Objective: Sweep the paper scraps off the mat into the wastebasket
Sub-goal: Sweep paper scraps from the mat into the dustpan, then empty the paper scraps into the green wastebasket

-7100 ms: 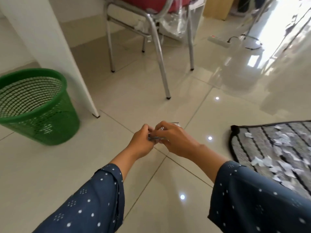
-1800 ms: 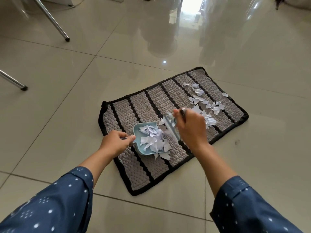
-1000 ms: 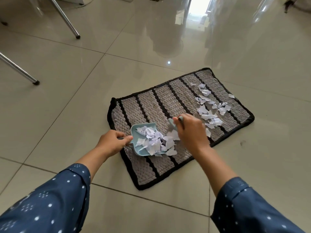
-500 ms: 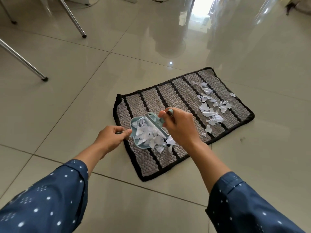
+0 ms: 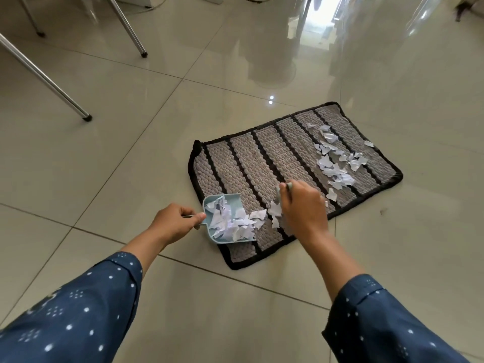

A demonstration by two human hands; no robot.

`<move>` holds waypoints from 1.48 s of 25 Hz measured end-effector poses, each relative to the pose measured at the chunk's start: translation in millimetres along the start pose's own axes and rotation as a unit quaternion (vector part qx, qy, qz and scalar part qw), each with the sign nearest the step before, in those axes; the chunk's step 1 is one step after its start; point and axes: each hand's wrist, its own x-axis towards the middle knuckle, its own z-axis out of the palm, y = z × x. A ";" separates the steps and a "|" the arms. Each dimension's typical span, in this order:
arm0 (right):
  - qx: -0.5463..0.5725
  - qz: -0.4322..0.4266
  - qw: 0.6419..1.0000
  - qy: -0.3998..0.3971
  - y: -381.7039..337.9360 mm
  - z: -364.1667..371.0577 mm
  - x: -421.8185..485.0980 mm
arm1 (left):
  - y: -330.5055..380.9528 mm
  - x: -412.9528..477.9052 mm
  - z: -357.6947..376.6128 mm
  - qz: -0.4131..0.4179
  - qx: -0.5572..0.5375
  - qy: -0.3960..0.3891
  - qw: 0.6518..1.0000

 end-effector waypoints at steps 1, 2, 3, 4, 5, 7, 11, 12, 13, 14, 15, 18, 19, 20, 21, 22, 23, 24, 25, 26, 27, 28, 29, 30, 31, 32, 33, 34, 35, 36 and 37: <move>0.007 -0.013 1.000 -0.010 -9.9 7.4 -6.7 | -0.6 -1.5 1.2 0.001 -0.002 0.002 1.000; 0.018 -0.019 1.000 -0.017 -20.3 13.7 -12.2 | -0.5 -3.5 2.6 0.003 -0.002 0.003 1.000; 0.026 -0.024 0.999 -0.015 -29.3 18.2 -15.6 | 0.4 -5.4 4.8 0.006 -0.001 0.004 1.000; 0.030 -0.025 0.999 -0.008 -35.5 20.9 -16.8 | 1.7 -7.0 7.8 0.009 0.000 0.005 1.000; 0.035 -0.021 0.999 -0.002 -38.3 22.6 -15.7 | 2.9 -7.3 11.1 0.009 -0.002 0.007 1.000; 0.064 -0.005 0.998 0.000 -36.7 25.1 -10.5 | 3.6 -7.1 16.5 0.005 -0.011 0.012 1.000; 0.105 0.014 0.994 0.000 -34.3 27.7 2.6 | -4.2 -3.1 17.5 -0.009 -0.062 -0.005 0.998; 0.109 0.015 0.994 -0.005 -35.2 26.2 6.0 | -6.0 -0.9 16.1 -0.011 -0.080 -0.007 0.997; 0.119 0.018 0.993 -0.013 -36.4 24.2 9.7 | -6.8 -0.4 14.0 -0.014 -0.098 -0.011 0.995; 0.131 0.014 0.991 -0.021 -38.4 21.3 13.8 | -6.9 -0.3 11.3 -0.015 -0.112 -0.014 0.993; 0.141 0.014 0.990 -0.029 -43.2 18.0 18.7 | -6.6 0.0 6.4 -0.012 -0.127 -0.016 0.992; 0.170 -0.005 0.985 -0.040 -67.5 8.8 43.3 | -2.7 -1.0 -21.2 -0.006 -0.151 -0.025 0.988; 0.183 -0.027 0.982 -0.047 -101.4 15.7 51.7 | -15.9 -3.4 -51.6 -0.014 -0.173 -0.008 0.985; 0.191 -0.045 0.979 -0.052 -144.3 26.4 63.4 | -33.1 -6.5 -90.5 -0.016 -0.192 0.013 0.981; 0.197 -0.044 0.979 -0.036 -152.4 20.0 70.1 | -30.4 -4.0 -96.7 -0.011 -0.199 0.010 0.980; 0.210 -0.066 0.975 -0.032 -184.2 26.1 76.1 | -44.4 -7.1 -124.8 -0.025 -0.212 0.032 0.976; 0.217 -0.078 0.972 -0.043 -225.2 37.5 79.0 | -64.3 -14.2 -159.5 -0.024 -0.228 0.061 0.971; 0.217 -0.077 0.972 -0.040 -229.4 33.7 81.4 | -63.3 -12.5 -161.6 -0.019 -0.229 0.055 0.972; 0.220 -0.076 0.972 -0.042 -235.3 30.8 84.5 | -64.6 -10.8 -164.9 -0.024 -0.231 0.052 0.971; 0.220 -0.078 0.971 -0.049 -236.4 30.6 86.8 | -63.5 -11.8 -166.5 -0.025 -0.234 0.050 0.971; 0.217 -0.081 0.971 -0.055 -236.5 28.7 87.3 | -62.1 -11.9 -166.2 -0.027 -0.236 0.047 0.970; 0.216 -0.083 0.971 -0.059 -236.8 27.7 88.4 | -60.6 -12.9 -167.1 -0.028 -0.236 0.045 0.970; 0.218 -0.084 0.971 -0.060 -238.9 27.4 90.4 | -60.0 -12.6 -169.1 -0.035 -0.236 0.042 0.970; 0.218 -0.086 0.970 -0.059 -242.5 27.4 92.6 | -60.1 -12.1 -172.7 -0.043 -0.235 0.042 0.970; 0.220 -0.093 0.969 -0.060 -253.8 29.0 92.8 | -65.5 -14.1 -182.7 -0.051 -0.235 0.048 0.969; 0.226 -0.104 0.966 -0.070 -278.3 36.4 91.7 | -80.3 -19.1 -203.5 -0.059 -0.243 0.063 0.966; 0.229 -0.110 0.964 -0.080 -303.6 44.6 90.4 | -97.1 -23.7 -224.1 -0.064 -0.250 0.076 0.963; 0.236 -0.113 0.961 -0.089 -324.1 51.0 89.2 | -111.9 -27.1 -240.1 -0.069 -0.256 0.085 0.960; 0.243 -0.118 0.957 -0.101 -348.2 58.5 87.0 | -128.7 -32.5 -258.1 -0.074 -0.263 0.097 0.957; 0.245 -0.125 0.955 -0.109 -370.2 66.9 84.1 | -144.3 -39.2 -273.5 -0.077 -0.270 0.106 0.954; 0.244 -0.133 0.954 -0.116 -391.6 74.9 80.0 | -159.9 -45.6 -287.2 -0.081 -0.277 0.113 0.951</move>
